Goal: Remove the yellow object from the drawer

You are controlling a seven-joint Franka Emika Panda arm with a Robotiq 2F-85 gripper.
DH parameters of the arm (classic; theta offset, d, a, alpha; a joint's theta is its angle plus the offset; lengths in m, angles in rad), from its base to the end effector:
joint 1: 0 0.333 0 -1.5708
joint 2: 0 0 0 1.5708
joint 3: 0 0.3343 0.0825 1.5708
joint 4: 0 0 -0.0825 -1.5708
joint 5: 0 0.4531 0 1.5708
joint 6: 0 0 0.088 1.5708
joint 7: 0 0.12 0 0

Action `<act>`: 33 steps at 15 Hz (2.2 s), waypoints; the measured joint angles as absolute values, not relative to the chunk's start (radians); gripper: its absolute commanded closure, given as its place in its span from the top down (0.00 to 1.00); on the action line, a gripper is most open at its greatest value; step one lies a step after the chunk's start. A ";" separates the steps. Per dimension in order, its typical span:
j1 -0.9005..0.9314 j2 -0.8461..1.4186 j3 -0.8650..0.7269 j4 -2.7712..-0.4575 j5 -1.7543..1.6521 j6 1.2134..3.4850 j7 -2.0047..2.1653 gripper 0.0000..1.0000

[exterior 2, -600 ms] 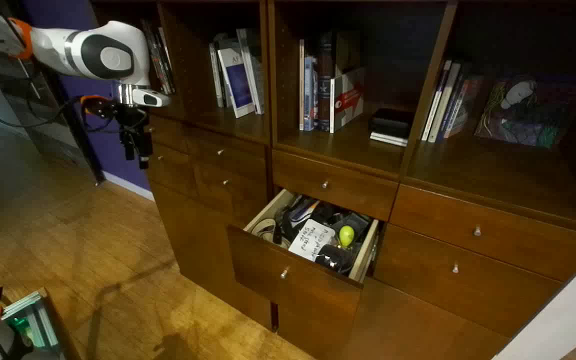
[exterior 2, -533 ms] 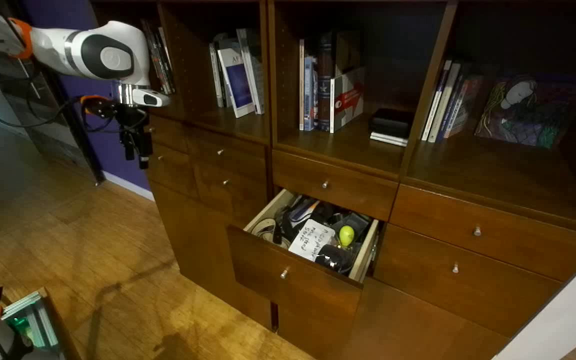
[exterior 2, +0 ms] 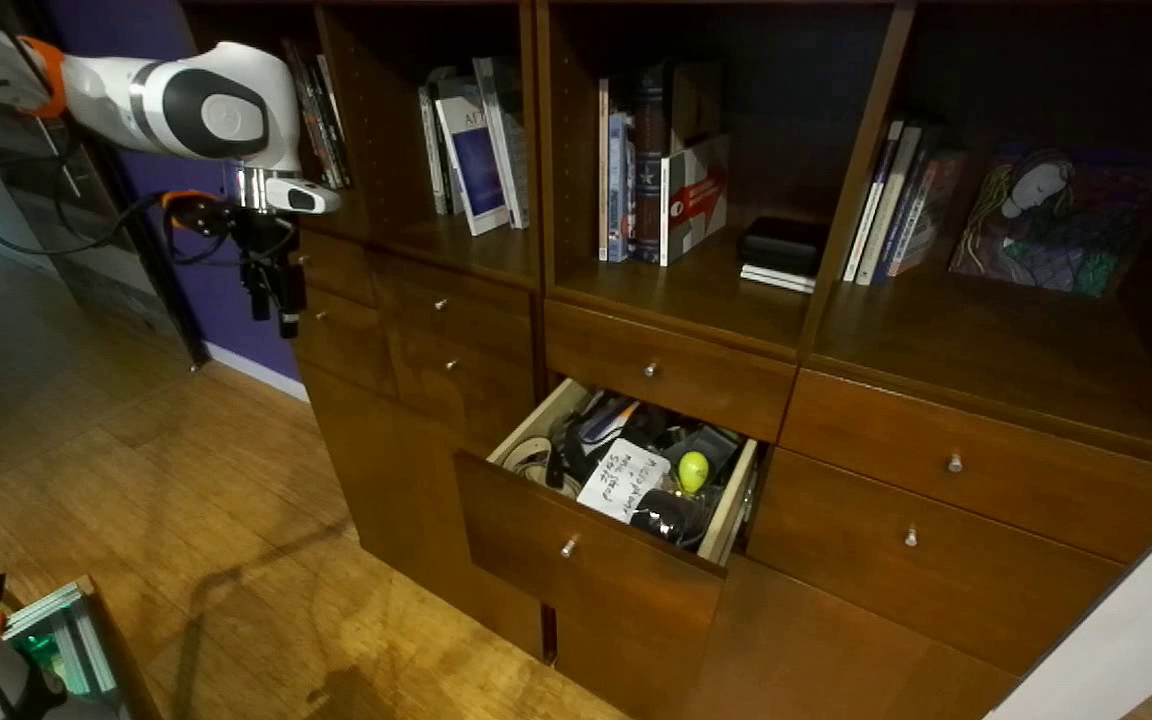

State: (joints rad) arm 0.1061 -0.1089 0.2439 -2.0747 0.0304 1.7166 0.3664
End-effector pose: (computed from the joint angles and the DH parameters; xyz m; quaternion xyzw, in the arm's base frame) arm 0.5165 0.1940 0.4362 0.9919 -0.0146 -0.1184 0.0425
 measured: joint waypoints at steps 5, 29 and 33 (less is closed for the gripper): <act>0.079 -0.154 0.162 -2.113 0.002 1.774 0.338 1.00; -0.117 -0.365 -0.068 -2.275 -0.244 1.938 0.143 1.00; -0.160 -0.274 -0.195 -2.221 -0.230 2.074 -0.070 1.00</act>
State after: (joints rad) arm -0.1602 -0.2738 -0.1952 -2.2209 -0.2297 2.0742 -0.0696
